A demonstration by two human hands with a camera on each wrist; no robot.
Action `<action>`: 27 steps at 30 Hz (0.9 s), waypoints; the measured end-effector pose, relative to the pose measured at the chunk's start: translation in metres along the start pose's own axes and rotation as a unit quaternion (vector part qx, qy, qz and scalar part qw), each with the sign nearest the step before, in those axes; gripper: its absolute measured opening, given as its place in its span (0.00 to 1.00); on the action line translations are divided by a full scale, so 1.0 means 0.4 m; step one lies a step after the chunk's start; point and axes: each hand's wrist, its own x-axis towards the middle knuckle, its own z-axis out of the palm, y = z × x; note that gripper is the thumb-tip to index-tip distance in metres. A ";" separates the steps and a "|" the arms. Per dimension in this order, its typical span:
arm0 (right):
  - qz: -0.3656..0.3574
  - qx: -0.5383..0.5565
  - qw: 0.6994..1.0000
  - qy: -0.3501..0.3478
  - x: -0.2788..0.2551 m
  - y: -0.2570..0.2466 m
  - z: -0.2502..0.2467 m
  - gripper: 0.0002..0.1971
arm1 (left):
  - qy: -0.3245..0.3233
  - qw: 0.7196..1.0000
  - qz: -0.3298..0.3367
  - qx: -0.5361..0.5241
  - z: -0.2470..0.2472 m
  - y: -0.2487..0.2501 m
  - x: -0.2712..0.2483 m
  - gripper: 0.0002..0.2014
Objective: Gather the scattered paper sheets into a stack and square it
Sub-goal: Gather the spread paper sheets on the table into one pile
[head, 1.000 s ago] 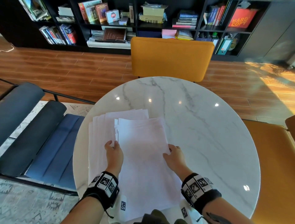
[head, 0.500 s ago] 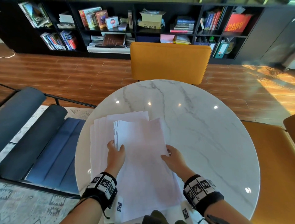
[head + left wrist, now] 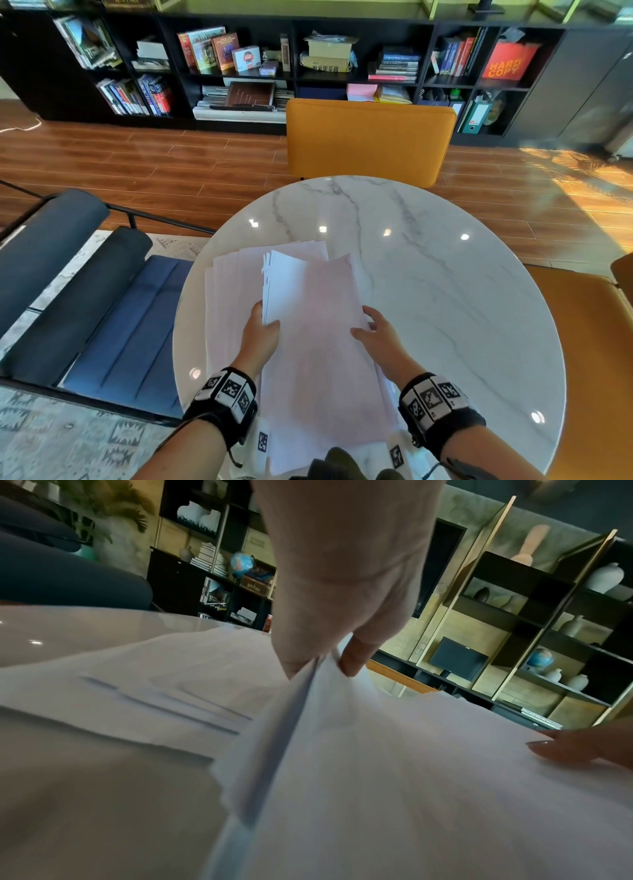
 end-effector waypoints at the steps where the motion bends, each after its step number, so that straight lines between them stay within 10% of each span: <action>1: 0.002 0.012 1.000 0.002 -0.001 0.003 0.000 0.27 | 0.004 1.000 0.005 -0.007 -0.001 0.003 -0.001 0.22; 14: -0.013 0.026 1.000 -0.003 0.002 -0.019 -0.018 0.07 | -0.013 0.998 0.000 -0.057 -0.055 0.034 0.033 0.14; 21: -0.011 0.020 0.999 0.024 0.037 -0.039 -0.024 0.04 | 0.104 0.992 -0.077 -0.007 -0.105 -0.019 0.102 0.22; 27: -0.001 -0.047 0.998 0.043 0.073 -0.012 0.004 0.20 | 0.104 0.984 -0.136 0.045 -0.114 -0.036 0.146 0.32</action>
